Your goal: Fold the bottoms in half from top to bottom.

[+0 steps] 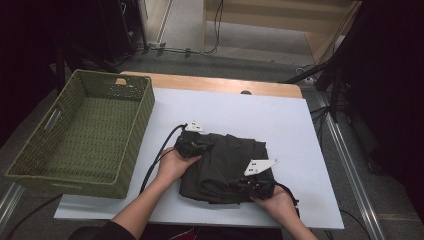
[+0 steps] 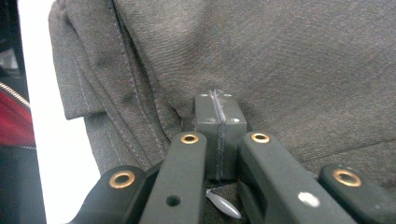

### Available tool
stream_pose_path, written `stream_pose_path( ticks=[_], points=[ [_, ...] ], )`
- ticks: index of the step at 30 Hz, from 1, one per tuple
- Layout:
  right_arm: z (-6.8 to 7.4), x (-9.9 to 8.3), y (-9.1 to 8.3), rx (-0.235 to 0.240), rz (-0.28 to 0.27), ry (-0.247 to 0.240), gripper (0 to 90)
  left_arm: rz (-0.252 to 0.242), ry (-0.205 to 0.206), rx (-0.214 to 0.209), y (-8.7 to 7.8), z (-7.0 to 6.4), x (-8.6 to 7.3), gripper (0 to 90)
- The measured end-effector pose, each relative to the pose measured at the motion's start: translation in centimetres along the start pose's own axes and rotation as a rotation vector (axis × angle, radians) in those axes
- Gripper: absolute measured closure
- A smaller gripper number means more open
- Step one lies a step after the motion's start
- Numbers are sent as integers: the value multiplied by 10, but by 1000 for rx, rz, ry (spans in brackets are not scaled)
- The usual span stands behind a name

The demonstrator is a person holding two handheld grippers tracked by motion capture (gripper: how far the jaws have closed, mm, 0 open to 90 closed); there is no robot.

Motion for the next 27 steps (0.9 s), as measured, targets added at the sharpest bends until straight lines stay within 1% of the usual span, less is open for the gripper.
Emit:
stream_pose_path(
  ticks=[1, 2, 3, 4, 6, 7, 8, 9, 11, 12, 13, 14, 15, 17, 19, 20, 22, 25, 26, 27],
  points=[
    [-1, 1, -2, 9, -3, 1, 810, 4, 5, -1, -2, -1, 0, 873],
    [-1, 1, -2, 9, -3, 1, 810, 4, 5, -1, -2, -1, 0, 846],
    [-3, 3, -6, 23, -9, 27, 798, 1, 3, -3, -4, -1, 1, 814],
    [-4, 4, -8, 25, -17, 36, 780, -4, -4, -11, -9, -3, 3, 784],
    [-7, 5, -11, 14, -25, 38, 753, -11, -17, -23, -14, -5, 4, 708],
    [-8, 6, -12, 10, -26, 37, 732, -11, -17, -23, -14, -5, 4, 678],
    [-9, 7, -13, 2, -35, 35, 712, -19, -20, -33, -18, -7, 6, 642],
    [-10, 8, -14, -3, -41, 40, 704, -18, -16, -30, -20, -8, 6, 599],
    [-13, 9, -16, -14, -50, 46, 660, -24, -9, -25, -22, -9, 8, 533],
    [-14, 10, -18, -17, -52, 55, 654, -22, 6, -12, -26, -12, 9, 498],
    [-16, 10, -19, -22, -57, 59, 628, -22, 6, -12, -26, -12, 9, 481],
    [-16, 10, -19, -22, -57, 59, 628, -19, 10, -11, -27, -13, 9, 481],
    [-20, 10, -21, -33, -61, 75, 602, -10, 20, -5, -28, -16, 9, 434],
    [-24, 11, -22, -36, -71, 98, 544, 2, 30, 0, -30, -17, 8, 414],
    [-29, 13, -24, -55, -90, 115, 474, 6, 32, 0, -31, -18, 8, 393],
    [-31, 14, -26, -61, -100, 121, 454, -1, 23, -9, -34, -19, 9, 381],
    [-34, 15, -28, -72, -110, 136, 423, -3, 21, -14, -38, -20, 9, 363],
    [-38, 16, -30, -83, -123, 160, 373, -9, 23, -9, -41, -20, 10, 335],
    [-40, 16, -31, -89, -129, 173, 349, -10, 27, -1, -44, -21, 10, 333],
    [-43, 17, -33, -100, -139, 186, 329, -13, 26, 0, -46, -21, 11, 319]
  ],
)
Point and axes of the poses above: each handheld gripper's, and its own axes: y roughly forward along the jaws, x roughly out of its top, z roughly to its left, the point moved 10 cm from there along y, roughly forward along the jaws, and after that the axes turned 14 degrees about -x, right-handed, at the moved point
